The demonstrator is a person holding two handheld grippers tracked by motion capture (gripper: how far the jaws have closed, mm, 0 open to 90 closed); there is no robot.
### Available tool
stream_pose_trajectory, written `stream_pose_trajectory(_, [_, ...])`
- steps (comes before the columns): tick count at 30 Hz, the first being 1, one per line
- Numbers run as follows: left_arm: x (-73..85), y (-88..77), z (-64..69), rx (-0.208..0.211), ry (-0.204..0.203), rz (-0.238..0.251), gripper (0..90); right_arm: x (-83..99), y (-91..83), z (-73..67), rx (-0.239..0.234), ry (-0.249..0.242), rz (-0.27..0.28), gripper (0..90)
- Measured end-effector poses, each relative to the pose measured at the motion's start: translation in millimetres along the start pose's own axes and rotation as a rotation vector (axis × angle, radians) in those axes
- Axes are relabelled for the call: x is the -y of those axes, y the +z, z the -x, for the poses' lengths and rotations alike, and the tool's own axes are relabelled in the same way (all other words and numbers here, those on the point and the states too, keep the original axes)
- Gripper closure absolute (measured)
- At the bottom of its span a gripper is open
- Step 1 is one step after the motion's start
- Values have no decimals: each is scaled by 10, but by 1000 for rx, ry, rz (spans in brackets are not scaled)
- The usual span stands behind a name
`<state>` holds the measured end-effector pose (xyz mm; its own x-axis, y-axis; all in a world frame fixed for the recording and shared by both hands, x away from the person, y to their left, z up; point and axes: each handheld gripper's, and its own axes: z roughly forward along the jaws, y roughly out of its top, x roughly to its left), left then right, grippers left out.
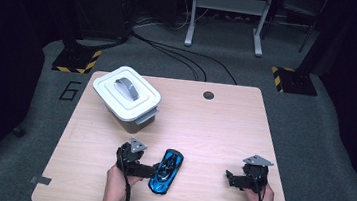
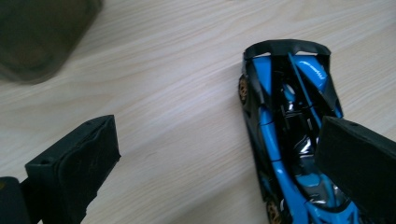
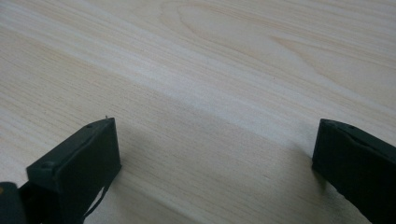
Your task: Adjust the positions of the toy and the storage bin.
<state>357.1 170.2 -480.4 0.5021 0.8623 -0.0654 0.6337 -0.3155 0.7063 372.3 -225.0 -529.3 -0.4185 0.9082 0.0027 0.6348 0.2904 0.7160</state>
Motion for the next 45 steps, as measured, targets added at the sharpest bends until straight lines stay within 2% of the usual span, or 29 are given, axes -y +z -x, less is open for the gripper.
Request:
stream_pose_trajectory(6, [-79, 109, 114, 22, 13, -26, 0, 0, 0, 0, 0, 0, 0, 0])
stream_pose_trajectory(11, [-175, 243, 228, 43, 23, -68, 0, 0, 0, 0, 0, 0, 0, 0])
stream_pose_trajectory(17, [-286, 403, 362, 59, 21, -103, 0, 0, -1, 0, 0, -1, 0, 0])
stream_pose_trajectory(24, [-358, 564, 453, 57, 42, -146, 0, 0, 0, 0, 0, -1, 1, 0])
stream_pose_trajectory(28, [-381, 632, 467, 50, 40, -162, 2, 0, -1, 0, 0, -1, 0, 0])
stream_pose_trajectory(33, [-398, 691, 471, 36, 39, -167, 80, 0, 0, 0, 0, -1, 1, 0])
stream_pose_trajectory(34, [-399, 704, 476, 29, 41, -170, 110, 0, 0, 0, -1, 0, 0, 0])
stream_pose_trajectory(35, [-401, 714, 484, 23, 44, -178, 184, 0, 0, 0, -1, 0, 0, 0])
stream_pose_trajectory(37, [-397, 731, 499, 21, 55, -188, 214, 0, 0, 0, 0, 0, 0, 0])
stream_pose_trajectory(40, [-395, 732, 513, 16, 60, -189, 220, 0, 0, 0, 0, 0, 0, 0])
stream_pose_trajectory(45, [-388, 727, 491, 42, 87, -188, 226, 0, 0, 0, 0, 0, 0, 0])
